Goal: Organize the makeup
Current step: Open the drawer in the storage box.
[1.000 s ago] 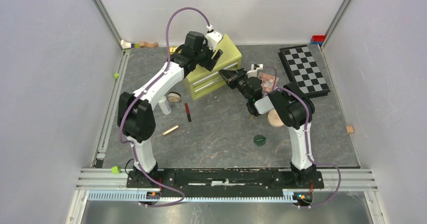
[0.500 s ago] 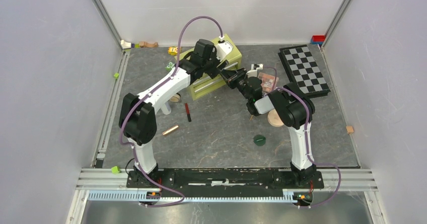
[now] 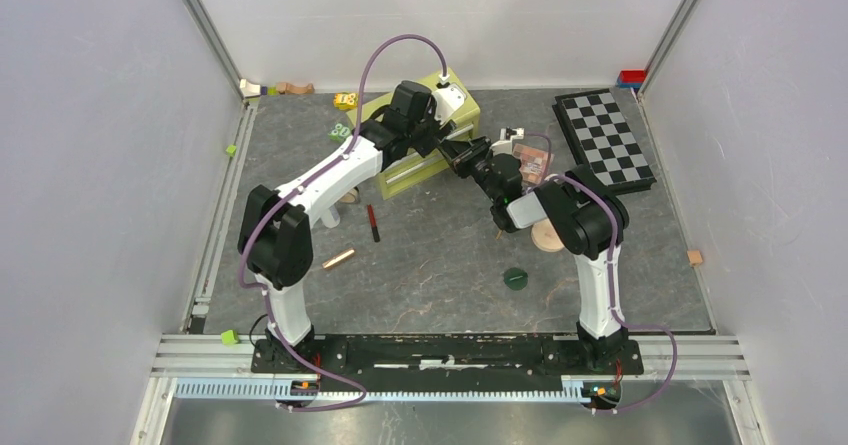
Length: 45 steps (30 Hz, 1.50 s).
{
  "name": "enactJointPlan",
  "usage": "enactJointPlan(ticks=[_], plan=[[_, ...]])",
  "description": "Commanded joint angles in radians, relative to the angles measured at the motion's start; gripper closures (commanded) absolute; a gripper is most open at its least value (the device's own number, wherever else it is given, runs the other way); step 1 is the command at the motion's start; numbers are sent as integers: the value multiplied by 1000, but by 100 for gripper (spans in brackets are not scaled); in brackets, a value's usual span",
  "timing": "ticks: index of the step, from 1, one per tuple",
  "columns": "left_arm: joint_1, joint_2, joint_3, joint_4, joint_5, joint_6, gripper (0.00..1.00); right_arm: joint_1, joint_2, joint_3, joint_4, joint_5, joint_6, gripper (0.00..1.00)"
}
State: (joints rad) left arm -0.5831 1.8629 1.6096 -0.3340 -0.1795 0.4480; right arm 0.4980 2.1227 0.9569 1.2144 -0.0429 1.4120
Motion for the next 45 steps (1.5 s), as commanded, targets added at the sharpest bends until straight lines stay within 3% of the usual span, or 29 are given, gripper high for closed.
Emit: enactJointPlan(ticks=[1,45], plan=[[35,50,-8,-32,-141,-2,23,-3,-52,-37,28,17,-70,94],[106,121,111,-83,-310,-107,19,-3,-111,-116,41,37,-104,94]])
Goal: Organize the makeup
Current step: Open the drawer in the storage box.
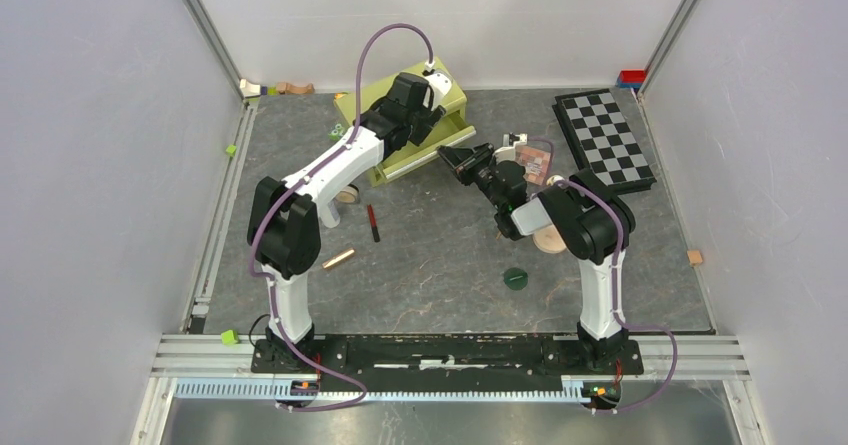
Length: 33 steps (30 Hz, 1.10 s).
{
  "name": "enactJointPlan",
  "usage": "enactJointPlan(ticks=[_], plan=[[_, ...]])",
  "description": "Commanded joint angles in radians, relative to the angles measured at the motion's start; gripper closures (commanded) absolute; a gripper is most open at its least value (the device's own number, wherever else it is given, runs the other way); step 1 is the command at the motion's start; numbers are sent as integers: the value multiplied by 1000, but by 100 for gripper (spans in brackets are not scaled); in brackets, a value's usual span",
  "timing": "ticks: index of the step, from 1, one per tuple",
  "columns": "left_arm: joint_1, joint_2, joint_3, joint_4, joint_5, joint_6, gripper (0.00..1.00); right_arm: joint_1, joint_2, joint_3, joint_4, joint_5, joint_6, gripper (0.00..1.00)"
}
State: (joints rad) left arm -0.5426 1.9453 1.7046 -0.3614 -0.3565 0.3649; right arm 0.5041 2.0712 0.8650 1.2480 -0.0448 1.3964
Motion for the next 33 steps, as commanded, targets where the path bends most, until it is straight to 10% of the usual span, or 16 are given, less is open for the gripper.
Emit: enactJointPlan(ticks=[1,13,33], plan=[[66,38,17,-58,-132,-24,19,-9,-64,-24,1,39,-92,94],[45,18,22,-65,-91,-40,16,-9,-111,55,-160,32,-164,53],[-50,-85,40,-103,-87,-73,14,-9,-364,248,-902,242,-508,47]])
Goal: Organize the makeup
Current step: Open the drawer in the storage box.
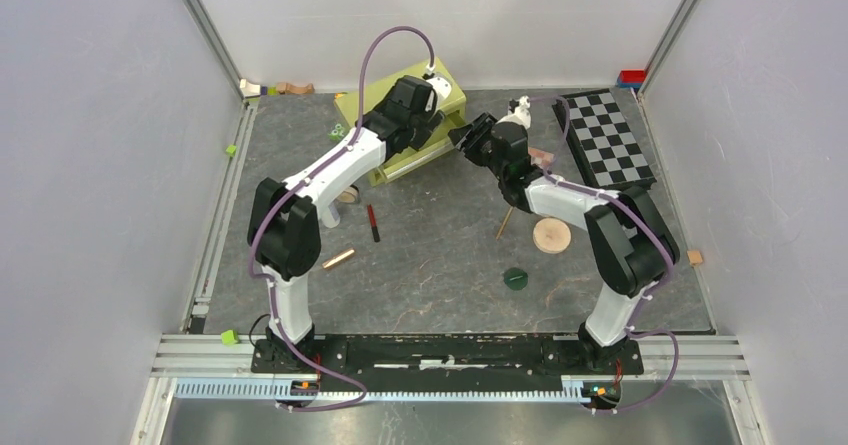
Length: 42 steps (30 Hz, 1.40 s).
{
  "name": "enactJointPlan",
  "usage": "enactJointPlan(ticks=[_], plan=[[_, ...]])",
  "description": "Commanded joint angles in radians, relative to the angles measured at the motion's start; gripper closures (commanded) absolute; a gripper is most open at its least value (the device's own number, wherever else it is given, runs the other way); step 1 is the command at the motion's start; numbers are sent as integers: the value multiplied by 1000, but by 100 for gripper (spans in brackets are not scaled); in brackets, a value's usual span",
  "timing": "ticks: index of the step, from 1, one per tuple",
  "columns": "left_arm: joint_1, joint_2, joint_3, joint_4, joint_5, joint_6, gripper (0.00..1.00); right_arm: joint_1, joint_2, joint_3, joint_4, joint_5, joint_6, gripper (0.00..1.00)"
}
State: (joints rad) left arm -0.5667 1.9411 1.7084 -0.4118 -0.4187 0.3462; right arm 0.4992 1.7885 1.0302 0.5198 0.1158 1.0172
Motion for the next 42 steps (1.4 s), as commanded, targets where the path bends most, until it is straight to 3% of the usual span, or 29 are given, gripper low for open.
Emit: enactJointPlan(ticks=[1,6,12,23,33,42], plan=[[-33,-88,36,-56,-18,-62,14,-4,-90,94,-206,90,-149,46],[-48,-147,13,-87,59,-116,14,-13,-101,189,-339,96,-278,46],[-48,-238,-84,-95,165,-212,15,-40,20,450,-567,-5,-434,52],[-48,-275,-181,-77,262,-288,12,-59,88,565,-611,-113,-585,59],[-49,-252,-194,-64,374,-331,16,-64,200,689,-661,-196,-619,81],[-48,-202,-181,-64,447,-337,18,-64,275,740,-666,-241,-603,90]])
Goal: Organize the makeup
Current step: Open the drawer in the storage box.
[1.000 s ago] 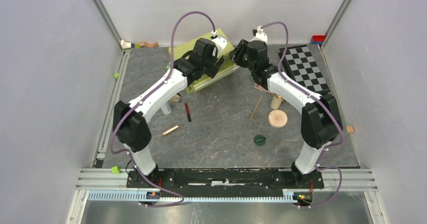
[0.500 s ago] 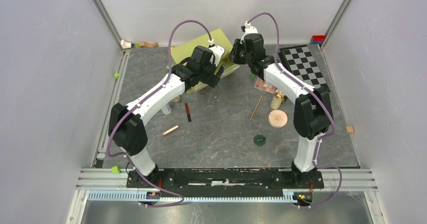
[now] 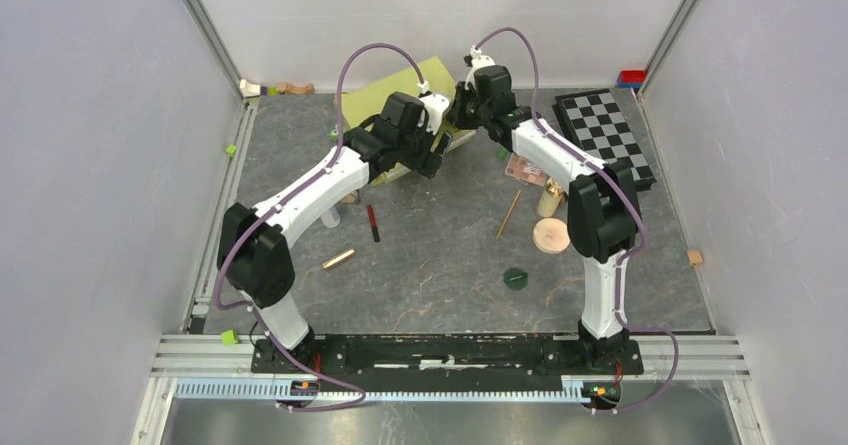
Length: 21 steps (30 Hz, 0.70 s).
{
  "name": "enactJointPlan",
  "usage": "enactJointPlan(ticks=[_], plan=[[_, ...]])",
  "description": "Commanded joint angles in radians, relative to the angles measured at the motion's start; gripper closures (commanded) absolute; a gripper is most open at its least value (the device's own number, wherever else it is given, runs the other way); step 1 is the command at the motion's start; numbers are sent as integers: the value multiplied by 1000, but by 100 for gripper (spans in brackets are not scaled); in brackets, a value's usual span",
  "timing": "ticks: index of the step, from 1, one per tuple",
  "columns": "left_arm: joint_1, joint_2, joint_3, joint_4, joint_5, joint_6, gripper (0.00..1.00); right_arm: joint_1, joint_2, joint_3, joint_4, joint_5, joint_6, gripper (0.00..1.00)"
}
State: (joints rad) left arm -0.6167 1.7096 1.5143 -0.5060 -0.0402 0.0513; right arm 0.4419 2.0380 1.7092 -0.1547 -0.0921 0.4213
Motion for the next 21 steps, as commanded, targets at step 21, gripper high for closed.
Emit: enactJointPlan(ticks=[21], plan=[[-98,56,-3,-8,88,-12,20,-7,49,65,51,-77,-6,90]])
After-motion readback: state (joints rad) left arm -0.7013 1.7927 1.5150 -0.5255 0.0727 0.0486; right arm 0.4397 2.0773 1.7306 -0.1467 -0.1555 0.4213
